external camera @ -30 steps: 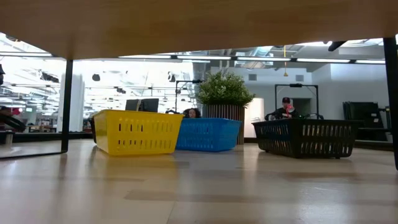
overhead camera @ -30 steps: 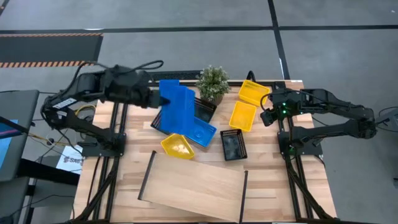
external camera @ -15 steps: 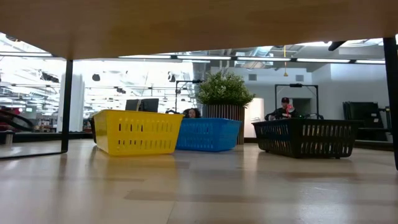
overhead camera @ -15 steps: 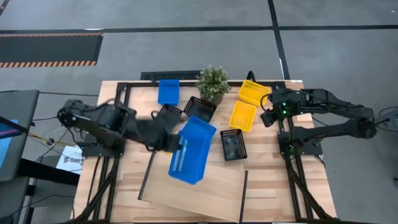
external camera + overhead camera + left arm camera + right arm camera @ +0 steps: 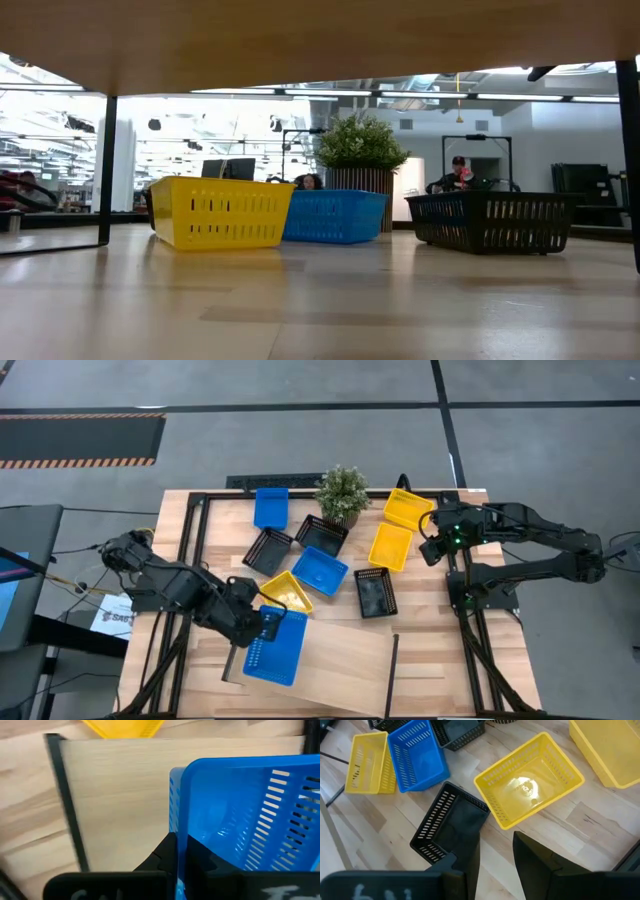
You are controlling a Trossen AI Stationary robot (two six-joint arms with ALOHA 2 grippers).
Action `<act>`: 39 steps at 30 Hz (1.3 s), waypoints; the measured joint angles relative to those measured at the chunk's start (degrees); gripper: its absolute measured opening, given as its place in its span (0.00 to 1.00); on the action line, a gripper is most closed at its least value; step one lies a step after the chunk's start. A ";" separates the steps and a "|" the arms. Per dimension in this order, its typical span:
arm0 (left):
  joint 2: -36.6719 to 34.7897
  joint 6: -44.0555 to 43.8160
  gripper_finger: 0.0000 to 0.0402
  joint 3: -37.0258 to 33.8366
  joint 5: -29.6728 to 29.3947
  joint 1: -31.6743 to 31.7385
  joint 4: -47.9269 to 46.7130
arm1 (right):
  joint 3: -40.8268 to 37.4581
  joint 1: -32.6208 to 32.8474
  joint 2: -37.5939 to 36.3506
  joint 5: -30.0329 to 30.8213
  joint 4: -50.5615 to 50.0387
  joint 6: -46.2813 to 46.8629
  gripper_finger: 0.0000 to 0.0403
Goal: Stack baskets on shelf by color
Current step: Put the bottom left blue bin on the shelf
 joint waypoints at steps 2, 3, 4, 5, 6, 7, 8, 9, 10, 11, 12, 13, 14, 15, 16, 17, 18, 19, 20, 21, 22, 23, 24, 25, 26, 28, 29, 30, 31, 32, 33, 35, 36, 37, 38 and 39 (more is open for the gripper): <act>0.00 -0.02 0.00 -0.02 1.09 -0.50 -2.65 | 0.00 0.01 -0.01 0.00 -0.01 -0.02 0.35; 0.00 -0.04 0.00 -0.02 1.72 -0.76 -4.40 | 0.00 0.00 -0.02 0.00 -0.01 -0.10 0.35; -0.02 -0.07 0.00 -0.02 2.19 -1.02 -5.66 | 0.00 0.02 0.00 0.00 -0.01 -0.12 0.35; -0.02 -0.06 0.00 -0.03 2.43 -1.25 -6.53 | 0.00 0.00 0.00 0.00 -0.01 -0.14 0.35; -0.02 -0.05 0.00 -0.04 2.47 -1.29 -7.13 | 0.00 0.00 -0.02 0.00 -0.01 -0.14 0.35; -0.02 0.15 0.00 -0.06 2.55 -1.33 -7.33 | 0.00 0.00 -0.02 0.00 -0.01 -0.33 0.35; -0.02 0.62 0.00 -0.06 2.44 -1.32 -7.26 | 0.00 0.01 -0.01 0.00 -0.01 -0.83 0.35; -0.02 1.03 0.00 -0.06 2.13 -1.26 -7.23 | 0.00 0.00 0.00 0.00 -0.01 -1.07 0.35; -0.02 1.30 0.00 -0.06 2.07 -1.22 -7.25 | 0.00 0.00 -0.01 0.00 -0.01 -1.10 0.34; 0.13 1.93 0.00 -0.08 2.13 -1.20 -7.25 | 0.00 0.00 -0.02 0.00 -0.01 -1.08 0.34; 0.55 2.94 0.00 -0.08 2.58 -1.07 -7.30 | 0.00 0.00 -0.02 0.00 -0.01 -1.08 0.34; 0.85 3.53 0.00 -0.42 3.58 -0.82 -7.16 | 0.00 0.00 0.00 0.00 0.01 -1.10 0.34; 1.08 3.91 0.00 -1.19 4.50 -0.81 -7.00 | 0.00 0.00 0.00 0.00 -0.01 -1.10 0.34; 1.38 4.22 0.00 -2.04 5.54 -0.80 -6.80 | 0.00 0.00 -0.02 0.00 -0.03 -1.07 0.34; 1.70 4.71 0.00 -2.58 6.58 -0.77 -6.31 | 0.00 0.00 -0.02 0.00 -0.02 -1.06 0.34; 1.75 4.99 0.00 -3.09 6.72 -0.71 -5.58 | 0.00 0.00 -0.01 0.00 0.01 -1.05 0.34; 1.79 5.07 0.00 -3.67 6.70 -0.71 -5.39 | 0.00 0.00 0.02 0.00 0.00 -1.04 0.35; 1.79 5.04 0.00 -4.16 6.64 -0.71 -5.59 | 0.00 0.00 -0.01 0.00 -0.01 -1.04 0.34; 1.79 5.03 0.00 -4.58 6.44 -0.69 -5.39 | 0.00 0.00 -0.02 0.00 -0.01 -1.04 0.34; 1.79 5.03 0.00 -4.65 6.01 -0.65 -4.89 | 0.00 0.00 -0.02 0.00 0.01 -1.02 0.34; 1.79 5.03 0.00 -4.65 5.49 -0.61 -4.52 | 0.00 0.00 0.00 0.00 0.04 -1.02 0.34; 1.79 5.02 0.00 -4.65 5.32 -0.60 -4.66 | 0.00 0.00 0.00 0.00 0.03 -1.02 0.34; 1.79 5.01 0.00 -4.65 5.30 -0.60 -4.88 | 0.00 0.00 -0.02 0.00 0.01 -1.02 0.34; 1.77 4.84 0.00 -4.65 5.07 -0.50 -4.53 | 0.00 0.00 0.00 0.00 0.01 -1.00 0.34; 1.77 4.53 0.00 -4.65 4.76 -0.14 -3.58 | 0.00 0.00 0.00 0.00 0.01 -1.00 0.33; 1.77 5.00 0.00 -4.37 3.71 0.95 -0.80 | 0.00 0.00 0.00 0.00 0.03 -0.98 0.33; 1.77 6.09 0.00 -4.06 3.17 1.70 0.89 | 0.00 0.00 0.00 0.00 0.01 -0.85 0.33; 1.77 7.14 0.00 -3.82 2.95 2.64 2.53 | 0.00 0.00 0.00 0.00 0.01 -0.67 0.33; 1.75 8.35 0.00 -3.80 3.00 3.52 3.92 | 0.00 0.00 -0.02 0.00 0.01 -0.29 0.33; 1.90 9.47 0.00 -3.80 3.29 4.42 5.00 | 0.00 0.00 0.00 0.00 0.01 0.08 0.33; 2.39 10.38 0.00 -3.80 3.80 5.27 6.33 | 0.00 0.00 0.00 0.00 -0.01 0.40 0.33; 3.20 11.52 0.00 -3.84 5.32 6.38 9.26 | 0.00 0.02 0.00 -0.05 -0.01 0.50 0.33; 3.88 12.12 0.00 -3.82 5.93 6.74 10.59 | 0.00 0.04 -0.01 -0.07 -0.04 0.51 0.33; 4.45 12.41 0.00 -3.68 6.68 7.38 12.21 | 0.00 0.09 -0.02 -0.07 -0.05 0.49 0.33; 5.02 12.59 0.00 -3.61 6.87 7.58 13.55 | 0.00 0.09 0.00 -0.07 0.04 0.49 0.33; 6.00 12.61 0.00 -3.50 6.96 7.67 14.13 | 0.00 0.07 0.00 -0.07 0.08 0.47 0.33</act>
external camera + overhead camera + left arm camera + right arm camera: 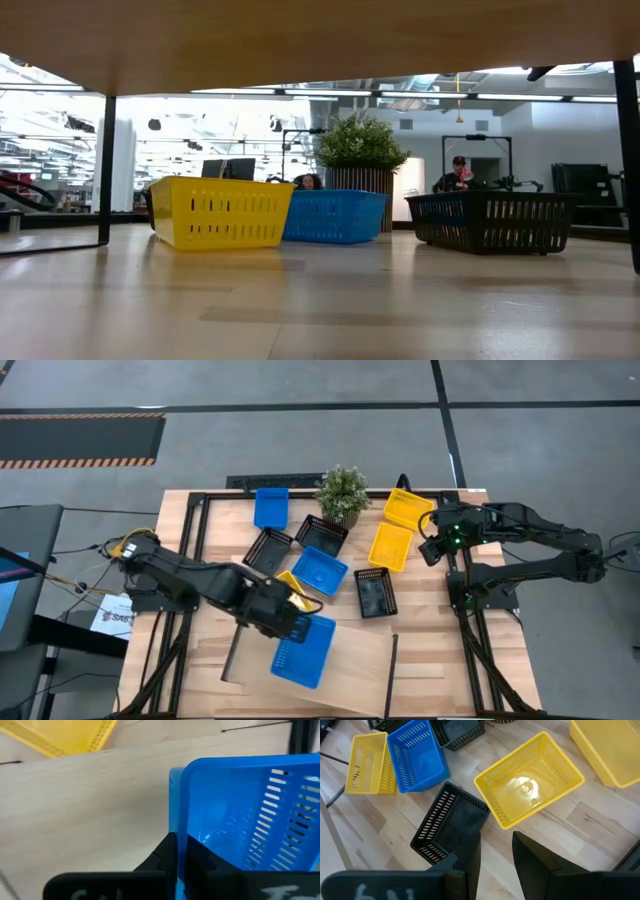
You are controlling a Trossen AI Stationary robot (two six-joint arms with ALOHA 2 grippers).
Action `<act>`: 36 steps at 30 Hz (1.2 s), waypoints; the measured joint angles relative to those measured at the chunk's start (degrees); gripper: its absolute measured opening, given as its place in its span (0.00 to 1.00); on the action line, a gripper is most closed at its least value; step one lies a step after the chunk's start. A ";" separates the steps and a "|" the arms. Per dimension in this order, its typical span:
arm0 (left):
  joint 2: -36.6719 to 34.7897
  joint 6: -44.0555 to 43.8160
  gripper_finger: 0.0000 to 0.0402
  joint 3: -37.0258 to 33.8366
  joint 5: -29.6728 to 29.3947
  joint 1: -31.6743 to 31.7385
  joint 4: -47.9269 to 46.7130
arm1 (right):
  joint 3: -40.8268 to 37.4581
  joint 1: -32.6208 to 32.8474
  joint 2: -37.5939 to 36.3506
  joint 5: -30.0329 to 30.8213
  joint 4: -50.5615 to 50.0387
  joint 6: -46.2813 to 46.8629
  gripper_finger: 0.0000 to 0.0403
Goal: Stack baskets on shelf by color
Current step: Put the bottom left blue bin on the shelf
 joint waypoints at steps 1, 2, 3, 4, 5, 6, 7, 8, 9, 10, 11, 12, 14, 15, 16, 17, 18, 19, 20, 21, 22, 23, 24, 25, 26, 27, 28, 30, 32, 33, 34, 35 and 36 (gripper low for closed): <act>0.88 -0.01 0.00 0.05 0.34 0.16 0.82 | 0.00 0.00 -0.02 -0.02 0.17 -0.04 0.33; 1.90 -0.07 0.00 0.10 0.59 0.25 1.58 | 0.00 -0.02 -0.02 -0.02 0.40 -0.27 0.33; 2.93 -0.19 0.00 0.18 0.99 0.25 2.25 | 0.00 -0.04 0.00 -0.02 0.59 -0.65 0.33; 3.64 -0.32 0.00 0.20 1.70 0.23 3.26 | 0.00 -0.02 -0.01 -0.02 0.96 -1.20 0.34; 4.35 -0.55 0.00 0.20 1.97 0.10 3.96 | 0.00 -0.02 -0.02 -0.02 1.33 -1.66 0.34; 5.05 -0.70 0.00 0.28 2.20 0.12 4.77 | 0.00 -0.02 -0.02 -0.02 1.33 -1.79 0.34; 5.42 -0.86 0.00 0.29 2.37 0.10 5.82 | 0.00 -0.02 0.00 -0.02 1.22 -1.93 0.34; 5.80 -0.87 0.00 0.29 2.29 0.10 6.10 | 0.00 -0.02 0.00 -0.02 1.25 -1.95 0.34; 6.24 -0.86 0.00 0.29 2.12 0.19 6.23 | 0.00 -0.02 -0.02 -0.02 1.23 -1.95 0.34; 6.48 -0.85 0.00 0.35 2.01 0.40 6.79 | 0.00 -0.04 -0.02 -0.02 1.22 -1.95 0.34; 6.65 -0.82 0.00 0.51 1.68 0.45 7.04 | 0.00 -0.04 0.00 -0.04 1.22 -1.95 0.34; 6.81 -0.68 0.00 0.56 1.47 0.53 7.10 | 0.00 -0.02 0.00 -0.04 1.19 -1.95 0.34; 6.91 -0.66 0.00 0.62 1.03 0.67 7.34 | 0.00 0.09 -0.02 -0.04 0.72 -1.95 0.33; 6.97 -0.69 0.00 0.62 0.87 0.65 7.39 | 0.00 0.18 0.00 -0.05 0.50 -1.95 0.33; 7.05 -0.66 0.00 0.62 0.53 0.60 7.71 | 0.00 0.33 -0.01 -0.07 0.58 -1.94 0.33; 7.14 -0.87 0.00 0.62 -0.20 0.60 8.38 | 0.00 0.35 -0.02 -0.07 0.67 -1.93 0.33; 7.28 -1.32 0.00 0.62 -0.80 0.56 9.44 | 0.00 0.33 -0.02 -0.07 0.61 -1.92 0.34; 7.42 -1.61 0.00 0.68 -1.28 0.54 10.39 | 0.00 0.33 0.00 -0.09 0.64 -1.91 0.34; 7.53 -1.75 0.00 0.68 -1.56 0.55 10.60 | 0.00 0.35 -0.01 -0.11 0.65 -1.92 0.34; 7.69 -1.80 0.00 0.66 -1.66 0.56 10.17 | 0.00 0.38 -0.02 -0.15 0.54 -1.92 0.34; 8.08 -1.84 0.00 0.67 -1.62 0.60 10.30 | 0.00 0.48 -0.02 -0.15 0.42 -1.97 0.34; 8.56 -2.05 0.00 0.68 -1.53 0.62 11.03 | 0.00 0.73 -0.02 -0.15 0.35 -2.38 0.34; 9.20 -2.45 0.00 0.68 -1.41 0.64 11.72 | 0.00 0.90 0.00 -0.15 0.36 -3.47 0.34; 9.98 -3.00 0.00 0.68 -1.11 0.64 12.33 | 0.00 1.17 -0.02 -0.15 0.33 -4.81 0.34; 10.75 -3.62 0.00 0.68 -0.58 0.61 13.37 | 0.00 1.41 -0.02 -0.15 0.25 -6.28 0.34; 11.43 -4.57 0.00 0.68 0.06 0.60 14.60 | 0.00 1.58 -0.01 -0.15 0.09 -7.33 0.34; 12.22 -5.42 0.00 0.68 0.64 0.60 15.75 | 0.00 1.82 0.00 -0.16 -0.18 -7.82 0.34; 13.71 -6.02 0.00 1.06 1.76 0.60 17.93 | 0.00 2.21 -0.02 -0.16 -0.61 -9.29 0.34; 15.27 -6.67 0.00 2.94 1.91 0.56 17.79 | 0.00 2.56 -0.02 -0.15 -0.94 -10.95 0.34; 15.83 -6.97 0.00 4.22 1.64 0.56 16.50 | 0.00 2.64 -0.02 -0.15 -1.07 -11.61 0.34; 16.51 -7.21 0.00 5.64 1.33 0.56 14.98 | 0.00 2.66 -0.02 -0.17 -1.21 -11.98 0.34; 17.10 -7.26 0.00 7.16 1.13 0.56 13.66 | 0.00 2.64 -0.02 -0.17 -1.37 -12.09 0.34; 17.75 -7.21 0.00 8.93 1.10 0.56 11.77 | 0.00 2.67 0.00 -0.17 -1.59 -12.20 0.34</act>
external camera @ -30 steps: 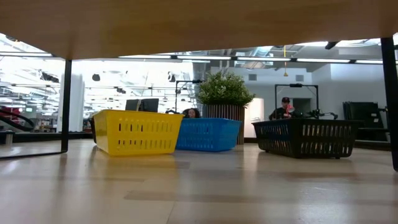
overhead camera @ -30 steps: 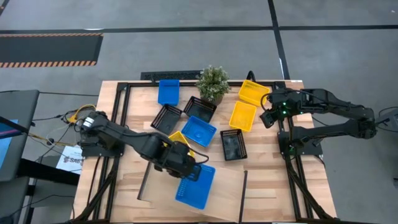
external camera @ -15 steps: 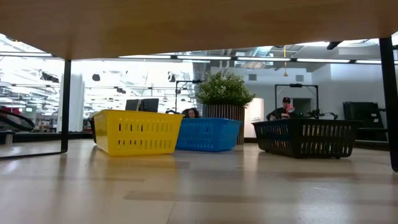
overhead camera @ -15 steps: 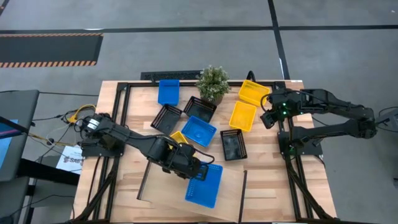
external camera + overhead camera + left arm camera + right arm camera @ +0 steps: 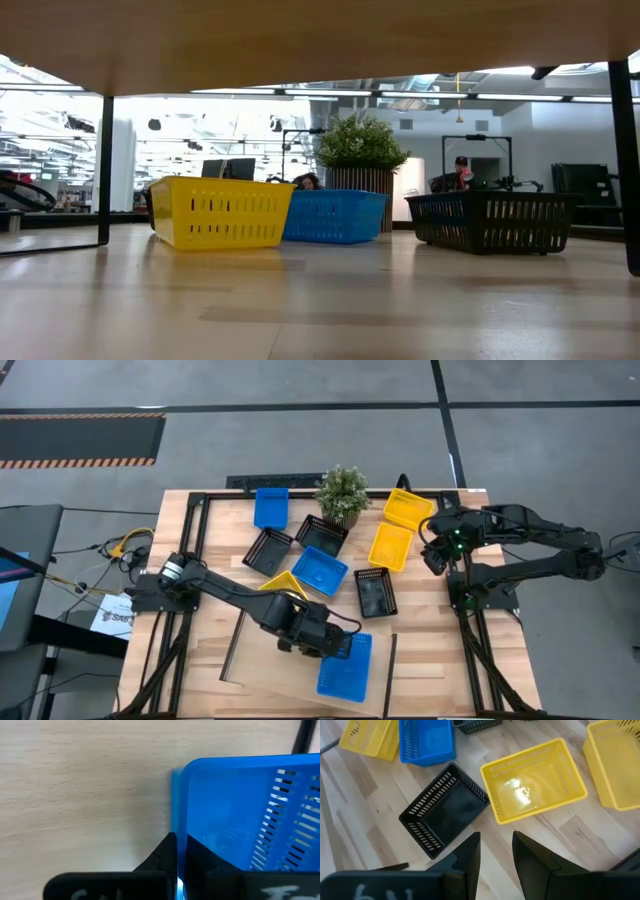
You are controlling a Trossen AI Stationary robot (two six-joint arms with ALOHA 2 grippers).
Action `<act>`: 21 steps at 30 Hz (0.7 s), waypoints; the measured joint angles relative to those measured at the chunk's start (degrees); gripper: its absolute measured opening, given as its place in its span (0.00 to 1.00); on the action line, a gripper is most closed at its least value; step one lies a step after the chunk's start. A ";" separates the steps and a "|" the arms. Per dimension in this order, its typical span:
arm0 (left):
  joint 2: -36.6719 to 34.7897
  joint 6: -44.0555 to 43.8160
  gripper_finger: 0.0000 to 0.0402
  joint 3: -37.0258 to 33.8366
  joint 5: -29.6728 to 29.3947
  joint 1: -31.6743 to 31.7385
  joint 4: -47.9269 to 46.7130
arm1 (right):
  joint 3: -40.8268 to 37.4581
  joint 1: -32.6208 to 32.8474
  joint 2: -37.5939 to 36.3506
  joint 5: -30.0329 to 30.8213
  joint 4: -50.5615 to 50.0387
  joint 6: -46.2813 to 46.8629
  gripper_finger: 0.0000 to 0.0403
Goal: Stack baskets on shelf by color
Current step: Put the bottom left blue bin on the shelf
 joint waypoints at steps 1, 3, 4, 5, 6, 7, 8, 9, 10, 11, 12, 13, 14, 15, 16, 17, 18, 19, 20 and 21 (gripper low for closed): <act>0.63 0.09 0.00 1.91 -0.31 0.04 -2.47 | 0.00 0.00 -0.01 0.02 -0.20 -0.15 0.34; 1.74 0.39 0.00 6.71 -1.27 0.15 -8.06 | 0.00 0.00 -0.02 0.00 -0.23 -1.11 0.33; 2.12 0.45 0.00 9.03 -1.75 0.15 -10.62 | 0.00 0.00 0.00 0.02 -0.23 -1.38 0.33; 2.57 0.55 0.00 11.28 -2.26 0.15 -12.95 | 0.00 0.00 0.00 0.02 -0.27 -1.35 0.33; 3.04 0.79 0.00 13.25 -2.89 0.15 -14.59 | 0.00 0.00 -0.02 0.02 -0.27 -1.34 0.34; 3.59 1.22 0.00 14.78 -3.30 0.15 -15.32 | 0.00 0.00 0.00 0.00 -0.31 -1.33 0.34; 4.14 1.64 0.00 15.92 -3.65 0.15 -15.27 | 0.00 0.00 0.00 0.02 -0.31 -1.35 0.34; 4.56 1.91 0.00 16.70 -3.88 0.14 -15.16 | 0.00 0.00 -0.02 0.02 -0.31 -1.33 0.34; 4.63 2.15 0.00 16.99 -3.90 0.10 -15.20 | 0.00 0.00 -0.02 0.02 -0.31 -1.33 0.34; 4.61 2.21 0.00 17.04 -3.61 0.09 -15.17 | 0.00 0.00 -0.02 0.02 -0.30 -1.33 0.34; 4.47 2.20 0.00 16.89 -3.09 0.04 -14.96 | 0.00 0.00 -0.01 0.02 -0.29 -1.33 0.34; 4.32 2.16 0.00 16.43 -2.86 0.02 -15.07 | 0.00 0.00 -0.02 0.02 -0.29 -1.33 0.34; 4.34 2.08 0.00 16.28 -2.72 0.00 -16.21 | 0.00 0.00 0.00 0.02 -0.29 -1.33 0.34; 4.48 2.07 0.00 16.16 -2.52 -0.07 -17.34 | 0.00 0.00 -0.01 0.02 -0.29 -1.33 0.34; 4.53 2.14 0.00 16.08 -2.12 -0.12 -17.93 | 0.00 0.00 -0.02 0.02 -0.29 -1.33 0.34; 4.54 2.47 0.00 16.08 -1.69 -0.11 -17.82 | 0.00 0.00 -0.02 0.02 -0.29 -1.33 0.34; 4.50 2.79 0.00 16.11 -1.63 -0.13 -17.63 | 0.00 0.00 0.00 0.02 -0.27 -1.33 0.34; 4.45 3.12 0.00 16.14 -1.79 -0.13 -17.73 | 0.00 0.00 0.00 0.02 -0.27 -1.33 0.34; 4.45 3.53 0.00 16.14 -2.08 -0.13 -18.12 | 0.00 0.00 0.00 0.02 -0.25 -1.31 0.34; 4.45 3.72 0.00 16.14 -2.26 -0.13 -18.63 | 0.00 0.00 0.00 0.02 -0.24 -1.31 0.33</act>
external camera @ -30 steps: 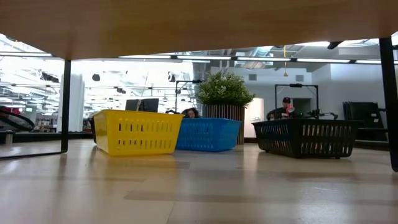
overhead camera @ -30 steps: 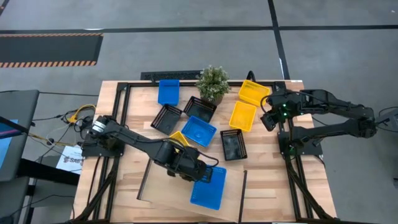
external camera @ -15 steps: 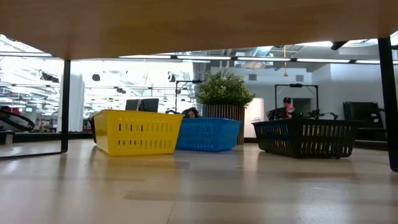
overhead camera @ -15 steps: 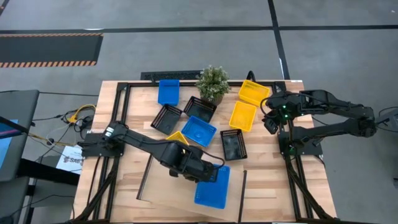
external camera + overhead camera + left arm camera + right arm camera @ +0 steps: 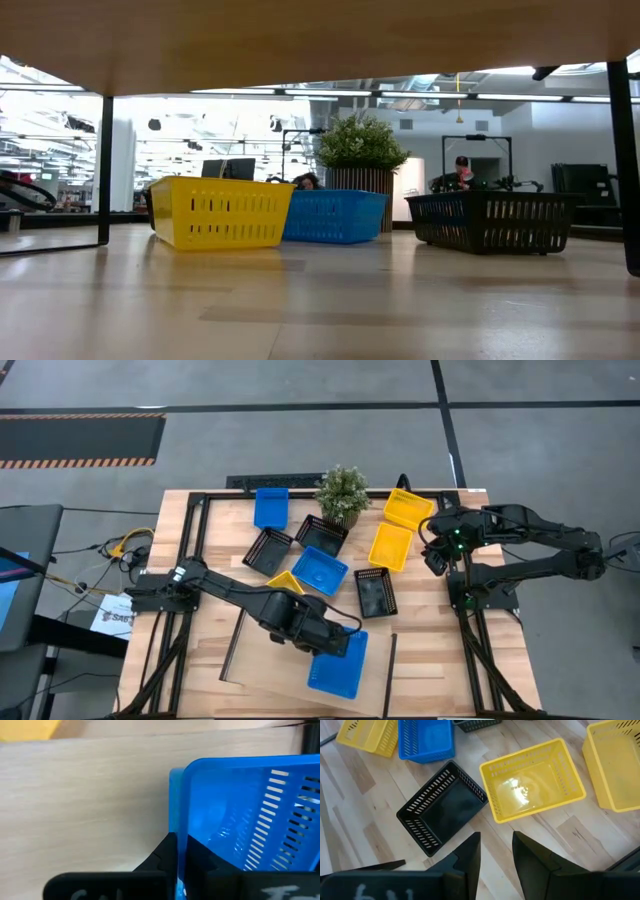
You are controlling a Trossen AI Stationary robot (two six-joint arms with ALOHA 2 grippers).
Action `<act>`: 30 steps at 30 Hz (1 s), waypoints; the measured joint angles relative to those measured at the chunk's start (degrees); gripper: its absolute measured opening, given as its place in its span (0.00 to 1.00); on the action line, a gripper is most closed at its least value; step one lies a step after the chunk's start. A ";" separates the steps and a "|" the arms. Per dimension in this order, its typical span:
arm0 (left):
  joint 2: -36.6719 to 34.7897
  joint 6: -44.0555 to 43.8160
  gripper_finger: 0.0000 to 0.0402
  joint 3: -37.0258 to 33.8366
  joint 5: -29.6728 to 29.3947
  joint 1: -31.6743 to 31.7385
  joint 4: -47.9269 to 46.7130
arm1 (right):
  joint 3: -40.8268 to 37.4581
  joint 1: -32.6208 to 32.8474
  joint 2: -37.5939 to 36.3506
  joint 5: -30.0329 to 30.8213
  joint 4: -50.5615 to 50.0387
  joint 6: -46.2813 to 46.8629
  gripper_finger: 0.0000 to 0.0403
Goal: Stack baskets on shelf by color
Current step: Put the bottom left blue bin on the shelf, then stack the bottom blue bin on top of the blue bin on the shelf
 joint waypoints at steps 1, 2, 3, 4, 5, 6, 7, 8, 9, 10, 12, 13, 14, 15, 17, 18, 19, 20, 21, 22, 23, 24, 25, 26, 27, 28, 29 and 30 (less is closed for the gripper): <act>0.00 0.30 0.00 0.00 0.01 0.00 -0.84 | 0.00 0.00 0.00 0.00 0.02 0.00 0.33; 0.00 0.73 0.00 0.00 0.33 0.00 -1.87 | 0.00 0.00 0.00 0.00 0.02 0.00 0.33; 0.00 1.35 0.00 0.00 0.90 0.02 -2.74 | 0.00 0.00 0.00 0.00 0.02 0.00 0.34; 0.00 2.00 0.00 0.00 1.31 0.03 -3.29 | 0.00 0.00 0.00 0.00 0.02 0.00 0.33; 0.00 2.83 0.00 -0.02 1.39 0.02 -3.60 | 0.00 0.00 0.00 0.00 0.02 0.00 0.33; 0.00 3.57 0.00 -0.17 1.37 0.02 -3.55 | 0.00 0.00 -0.02 0.00 0.03 0.00 0.33; 0.00 4.10 0.00 -0.33 0.95 0.02 -3.26 | 0.00 0.00 0.00 0.00 0.03 0.00 0.33; 0.00 4.69 0.00 -0.43 0.42 0.00 -3.08 | 0.00 0.00 0.00 0.00 0.04 0.01 0.33; 0.00 5.57 0.01 -0.50 0.22 0.00 -3.15 | 0.00 0.00 0.00 0.00 0.04 0.00 0.33; 0.00 6.41 0.02 -0.52 0.23 -0.02 -3.17 | 0.00 0.00 -0.01 0.00 0.04 0.01 0.33; -0.10 8.00 0.04 -0.99 0.72 -0.09 -2.73 | 0.00 0.00 0.00 0.00 0.04 0.02 0.33; -0.11 9.04 0.06 -1.32 0.82 -0.09 -2.59 | 0.00 0.00 -0.02 0.02 0.04 0.02 0.33; -0.11 9.99 0.08 -1.79 0.82 -0.09 -2.45 | 0.00 0.00 -0.02 0.02 0.04 0.02 0.33; -0.07 10.53 0.11 -2.04 0.80 -0.09 -2.57 | 0.00 0.00 -0.02 0.02 0.04 0.04 0.33; -0.07 10.96 0.16 -2.32 0.69 -0.09 -2.73 | 0.00 0.00 0.00 0.02 0.04 0.06 0.34; -0.07 11.03 0.18 -2.42 1.10 -0.09 -2.79 | 0.00 0.00 -0.01 0.02 0.04 0.07 0.34; -0.07 11.60 0.21 -2.48 2.08 -0.05 -2.86 | 0.00 0.00 0.00 0.02 0.04 0.07 0.33; -0.07 12.82 0.23 -2.52 3.76 0.22 -2.86 | 0.00 0.00 -0.02 0.02 0.04 0.14 0.33; -0.07 14.45 0.25 -2.54 6.40 0.62 -2.93 | 0.00 0.00 -0.01 0.02 0.04 0.22 0.33; -0.18 15.70 0.27 -2.54 9.21 1.15 -3.24 | 0.00 0.00 0.00 0.02 0.04 0.26 0.33; -0.63 16.12 0.28 -2.54 10.60 1.52 -3.90 | 0.00 0.00 -0.01 0.02 0.05 0.49 0.33; -1.19 16.06 0.30 -2.56 10.85 1.85 -4.42 | 0.00 0.00 0.00 0.02 0.06 0.63 0.33; -2.23 15.73 0.31 -2.56 10.57 2.08 -4.61 | 0.00 0.00 -0.02 0.02 0.06 0.63 0.33; -3.53 15.63 0.32 -2.56 9.75 2.29 -5.13 | 0.00 -0.01 -0.01 0.02 0.06 0.64 0.33; -4.88 15.56 0.32 -2.52 8.88 2.57 -6.01 | 0.00 -0.02 0.00 0.02 0.06 0.69 0.33; -6.32 15.40 0.32 -2.47 7.83 2.77 -7.08 | 0.00 -0.02 -0.01 0.02 0.06 0.91 0.33; -7.59 15.17 0.32 -2.44 6.25 3.06 -8.27 | 0.00 -0.02 -0.02 0.02 0.06 1.30 0.33; -8.91 14.96 0.32 -2.43 4.19 3.40 -9.47 | 0.00 -0.02 -0.02 0.03 0.12 1.50 0.33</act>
